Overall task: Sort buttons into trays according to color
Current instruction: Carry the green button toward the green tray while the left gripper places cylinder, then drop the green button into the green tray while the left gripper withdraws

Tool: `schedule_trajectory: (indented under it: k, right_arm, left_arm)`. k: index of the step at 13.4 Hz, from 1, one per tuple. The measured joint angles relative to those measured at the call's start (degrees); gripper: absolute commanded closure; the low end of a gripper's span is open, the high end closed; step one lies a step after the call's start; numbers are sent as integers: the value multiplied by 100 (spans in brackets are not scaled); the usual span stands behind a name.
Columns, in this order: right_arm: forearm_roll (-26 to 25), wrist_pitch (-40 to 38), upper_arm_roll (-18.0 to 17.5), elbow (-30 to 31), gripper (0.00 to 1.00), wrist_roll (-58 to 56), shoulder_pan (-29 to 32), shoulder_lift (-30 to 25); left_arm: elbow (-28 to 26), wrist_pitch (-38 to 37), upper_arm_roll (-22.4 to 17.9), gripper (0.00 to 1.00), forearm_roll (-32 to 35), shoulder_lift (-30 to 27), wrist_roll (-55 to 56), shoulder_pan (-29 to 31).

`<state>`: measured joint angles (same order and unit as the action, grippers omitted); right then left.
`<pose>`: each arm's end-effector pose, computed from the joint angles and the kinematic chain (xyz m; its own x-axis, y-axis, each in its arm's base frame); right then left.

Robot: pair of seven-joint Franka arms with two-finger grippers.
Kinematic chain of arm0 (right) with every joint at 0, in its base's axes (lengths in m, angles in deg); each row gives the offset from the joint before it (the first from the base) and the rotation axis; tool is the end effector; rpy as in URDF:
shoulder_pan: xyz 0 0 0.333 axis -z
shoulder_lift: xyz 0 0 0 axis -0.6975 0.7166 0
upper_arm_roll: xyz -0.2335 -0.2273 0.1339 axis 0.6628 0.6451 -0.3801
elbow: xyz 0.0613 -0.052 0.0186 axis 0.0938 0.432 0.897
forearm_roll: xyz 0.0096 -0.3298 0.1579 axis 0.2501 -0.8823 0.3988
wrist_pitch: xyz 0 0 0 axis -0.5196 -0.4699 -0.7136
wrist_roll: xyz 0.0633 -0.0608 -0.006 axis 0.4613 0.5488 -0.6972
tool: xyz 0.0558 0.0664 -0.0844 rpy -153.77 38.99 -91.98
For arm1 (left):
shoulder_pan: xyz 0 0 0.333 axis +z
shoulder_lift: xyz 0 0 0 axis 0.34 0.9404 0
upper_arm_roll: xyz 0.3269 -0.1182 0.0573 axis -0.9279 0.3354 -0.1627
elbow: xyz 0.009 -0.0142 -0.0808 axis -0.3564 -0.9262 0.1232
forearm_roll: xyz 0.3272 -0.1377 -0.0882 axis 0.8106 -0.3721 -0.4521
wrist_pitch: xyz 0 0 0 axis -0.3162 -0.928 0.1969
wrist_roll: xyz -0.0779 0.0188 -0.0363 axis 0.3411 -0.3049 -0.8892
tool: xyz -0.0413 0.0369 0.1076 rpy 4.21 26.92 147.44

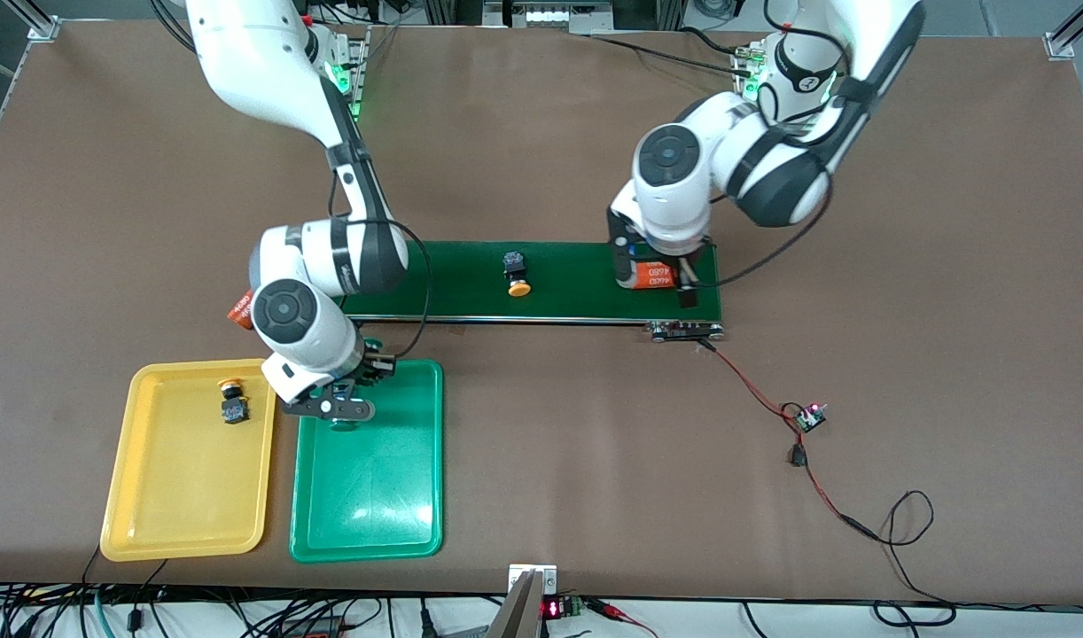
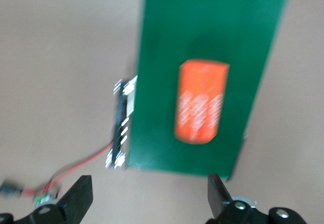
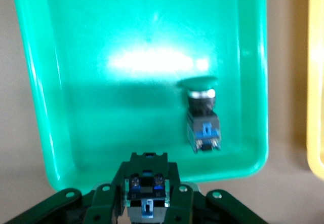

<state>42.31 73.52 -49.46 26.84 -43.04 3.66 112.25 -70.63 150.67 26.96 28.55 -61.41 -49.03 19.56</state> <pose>0.6735 0.2586 0.2846 0.9996 -0.0066 0.0281 -0.0090 -0.9960 0.0890 0.5167 -0.2855 0.3860 0.2272 -0.9458 -0.2318 -0.9738 -0.2226 -0.0465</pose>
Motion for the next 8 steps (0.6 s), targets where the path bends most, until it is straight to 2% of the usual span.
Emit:
schedule_trajectory:
  k: [3,6,8]
  right_arm:
    - [0,44,1,-479,100,-224,102,398]
    - [4,101,-44,-784,100,-480,219,668]
    - [4,187,-385,-980,100,-562,468,835]
  left_arm:
    - [39,-3,-680,0,-618,-494,260,102]
    - [62,-13,-1727,0,-1803,-1084,584,21]
    - [62,-20,-2565,0,-2343,-1400,1220,-255]
